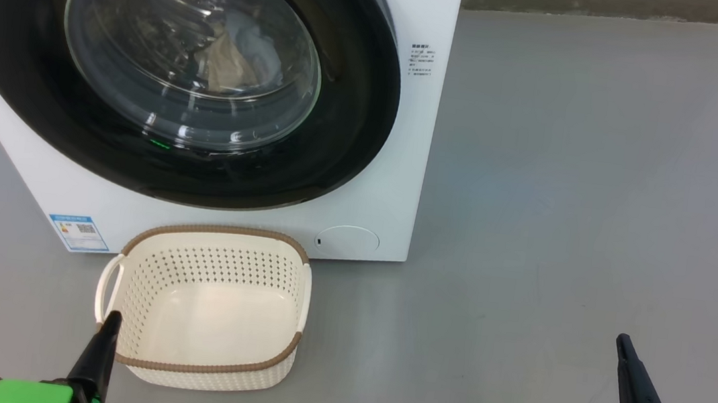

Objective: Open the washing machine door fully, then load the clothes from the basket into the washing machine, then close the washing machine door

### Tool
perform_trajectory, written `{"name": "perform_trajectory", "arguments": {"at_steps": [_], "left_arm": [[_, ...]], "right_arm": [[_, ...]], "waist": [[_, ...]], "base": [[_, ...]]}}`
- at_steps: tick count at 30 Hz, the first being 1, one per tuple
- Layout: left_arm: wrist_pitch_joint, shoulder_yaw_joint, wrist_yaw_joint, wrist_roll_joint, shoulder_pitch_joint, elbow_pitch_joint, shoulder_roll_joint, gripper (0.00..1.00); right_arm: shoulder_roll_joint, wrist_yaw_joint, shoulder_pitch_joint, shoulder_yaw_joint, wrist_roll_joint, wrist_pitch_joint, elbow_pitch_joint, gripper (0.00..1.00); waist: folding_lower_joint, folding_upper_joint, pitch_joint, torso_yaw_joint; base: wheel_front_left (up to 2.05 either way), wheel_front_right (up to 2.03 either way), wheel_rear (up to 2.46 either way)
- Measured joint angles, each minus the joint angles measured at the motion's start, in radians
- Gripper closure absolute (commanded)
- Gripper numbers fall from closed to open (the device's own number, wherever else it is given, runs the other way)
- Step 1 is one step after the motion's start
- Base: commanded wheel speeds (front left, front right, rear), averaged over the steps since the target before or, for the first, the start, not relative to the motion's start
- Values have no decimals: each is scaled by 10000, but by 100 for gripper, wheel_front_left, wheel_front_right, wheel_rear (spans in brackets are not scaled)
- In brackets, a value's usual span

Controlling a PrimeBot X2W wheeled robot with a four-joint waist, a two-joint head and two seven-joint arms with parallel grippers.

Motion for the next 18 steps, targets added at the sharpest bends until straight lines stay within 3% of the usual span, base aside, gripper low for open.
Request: {"name": "perform_trajectory", "arguments": {"at_steps": [18], "left_arm": [[0, 2, 0, 0, 0, 0, 0, 100]], "right_arm": [[29, 0, 0, -77, 0, 0, 0, 100]], "waist": [[0, 0, 0, 0]], "base": [[0, 0, 0]]}}
